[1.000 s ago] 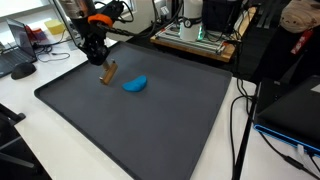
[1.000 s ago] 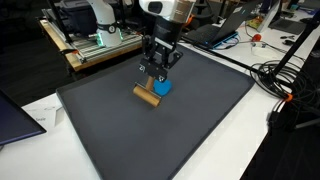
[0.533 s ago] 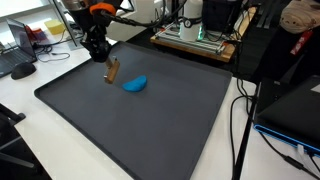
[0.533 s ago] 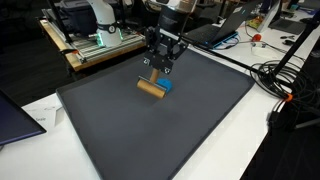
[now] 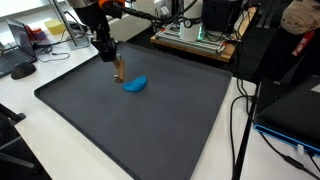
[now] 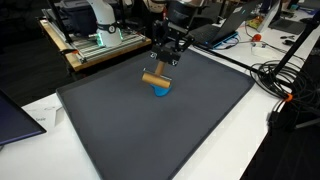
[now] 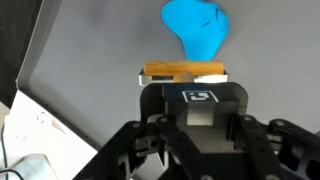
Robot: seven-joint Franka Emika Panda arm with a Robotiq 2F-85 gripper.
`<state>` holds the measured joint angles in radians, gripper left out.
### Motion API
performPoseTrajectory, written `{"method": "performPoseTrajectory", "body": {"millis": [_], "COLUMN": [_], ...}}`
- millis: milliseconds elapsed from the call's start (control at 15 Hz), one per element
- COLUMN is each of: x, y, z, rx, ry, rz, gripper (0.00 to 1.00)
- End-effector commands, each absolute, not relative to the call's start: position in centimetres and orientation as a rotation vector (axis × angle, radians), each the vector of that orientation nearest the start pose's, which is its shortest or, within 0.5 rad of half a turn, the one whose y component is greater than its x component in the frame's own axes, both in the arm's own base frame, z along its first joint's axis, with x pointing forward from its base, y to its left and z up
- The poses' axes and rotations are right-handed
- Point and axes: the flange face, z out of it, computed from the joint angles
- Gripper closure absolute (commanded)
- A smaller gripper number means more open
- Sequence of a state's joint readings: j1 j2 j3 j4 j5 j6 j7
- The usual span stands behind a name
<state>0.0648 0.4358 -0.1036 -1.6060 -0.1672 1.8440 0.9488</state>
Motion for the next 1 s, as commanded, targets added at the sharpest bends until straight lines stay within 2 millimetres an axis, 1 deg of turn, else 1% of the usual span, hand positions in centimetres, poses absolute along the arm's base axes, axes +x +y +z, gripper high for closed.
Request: {"method": "performPoseTrajectory", "body": {"millis": [0,333,667,933], "x": [66.1,67.1,68.4,69.1], "y": [-1.1,1.3,2.8,4.6], "z": [37.7,37.8,37.3,36.8], "rx": [-3.128,-3.220,-3.292,-3.356], "ry": [1.337,1.079,0.831,0.640], "rz": [0.202,0.267,0.315,0.320], "gripper": [0.78,0.78,0.78,0.78]}}
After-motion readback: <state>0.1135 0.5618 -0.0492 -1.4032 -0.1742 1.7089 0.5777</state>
